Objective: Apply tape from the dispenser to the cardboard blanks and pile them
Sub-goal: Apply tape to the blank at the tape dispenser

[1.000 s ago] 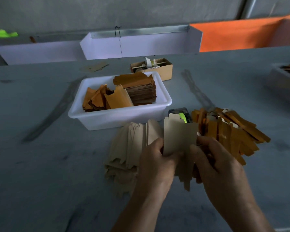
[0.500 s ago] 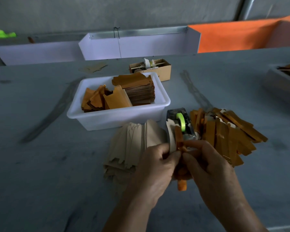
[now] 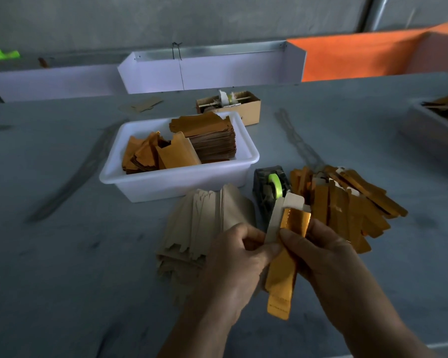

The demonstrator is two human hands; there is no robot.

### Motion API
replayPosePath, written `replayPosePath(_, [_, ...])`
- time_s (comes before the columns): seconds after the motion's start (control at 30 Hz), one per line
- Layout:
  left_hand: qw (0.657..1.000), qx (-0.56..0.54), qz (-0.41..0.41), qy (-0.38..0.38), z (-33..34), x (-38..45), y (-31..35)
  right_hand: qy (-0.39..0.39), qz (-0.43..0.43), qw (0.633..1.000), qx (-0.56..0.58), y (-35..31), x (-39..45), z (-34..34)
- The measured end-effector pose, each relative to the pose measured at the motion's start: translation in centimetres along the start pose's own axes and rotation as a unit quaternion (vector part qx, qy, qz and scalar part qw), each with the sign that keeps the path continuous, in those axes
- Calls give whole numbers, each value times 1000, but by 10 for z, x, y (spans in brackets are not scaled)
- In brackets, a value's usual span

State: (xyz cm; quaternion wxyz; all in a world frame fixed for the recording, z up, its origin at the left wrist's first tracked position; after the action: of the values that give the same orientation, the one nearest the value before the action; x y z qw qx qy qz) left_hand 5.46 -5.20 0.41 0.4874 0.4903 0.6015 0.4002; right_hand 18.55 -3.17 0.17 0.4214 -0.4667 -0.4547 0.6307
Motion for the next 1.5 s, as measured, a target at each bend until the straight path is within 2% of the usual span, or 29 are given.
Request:
replayPosePath(0.2, [980,112,106,128,14,-4,-2,49,-3,999,0,3,3,4])
replayPosePath(0.23, [962,186,131,149,17,-5,-2,55,-7,998,-2,3,3,5])
replayPosePath(0.3, [892,372,185,179,24,-5,2,61,-8,998,-11,4,2,7])
replayPosePath(0.33, [855,437,204,189,30,-8,4,61,-7,998,-19,4,2,8])
replayPosePath(0.4, [803,524,210,190,42,-12,7,62,-3,998,-29,4,0,8])
replayPosePath(0.53, [794,543,220,163,51,-14,0,48,18,999,4,4,-2,6])
replayPosePath(0.57, [797,534,230,165,51,-14,-1,42,21,999,2,4,-3,5])
replayPosePath(0.6, [813,512,229,157,48,-13,-2,42,25,999,-2,5,-2,4])
replayPosePath(0.67, [879,421,183,128,38,-11,-4,51,35,998,-6,6,-1,0])
replayPosePath(0.73, [973,212,48,80,29,-7,-3,55,35,998,-4,6,2,-3])
replayPosePath(0.77, [995,90,-17,49,25,-5,-6,54,30,998,-6,5,3,-5])
replayPosePath(0.83, [993,-63,-103,-10,16,-1,-8,35,25,999,-15,3,5,-8])
replayPosePath(0.9, [985,-105,-125,-53,7,3,-8,3,27,999,-20,1,5,-9])
replayPosePath(0.97, [983,-138,-115,-23,1,7,-8,7,7,999,-42,-2,6,-12])
replayPosePath(1.07, [971,-210,-103,54,-7,12,-5,111,-60,983,-135,-10,13,-25])
replayPosePath(1.13, [964,-232,-97,84,-11,15,-4,141,-69,969,-189,-15,22,-35])
replayPosePath(1.2, [962,-241,-93,93,-10,16,-5,117,-54,966,-223,-15,30,-38])
replayPosePath(1.33, [962,-250,-87,59,2,17,-2,67,-16,963,-261,-7,43,-32])
replayPosePath(1.5, [959,-268,-85,39,12,23,-3,60,13,964,-259,0,52,-28])
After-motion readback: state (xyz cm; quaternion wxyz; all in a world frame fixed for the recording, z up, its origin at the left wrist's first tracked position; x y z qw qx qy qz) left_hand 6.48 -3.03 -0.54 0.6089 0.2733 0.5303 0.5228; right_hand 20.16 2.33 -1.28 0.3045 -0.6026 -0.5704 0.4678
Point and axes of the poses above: each hand's wrist, its own x-axis towards the middle knuckle, its own z-axis out of the palm, y = z × x, the point moved 1 cm from there along x, towards the middle knuckle, and after that the axes turned 6 degrees about -y, right-handed, at the moved point
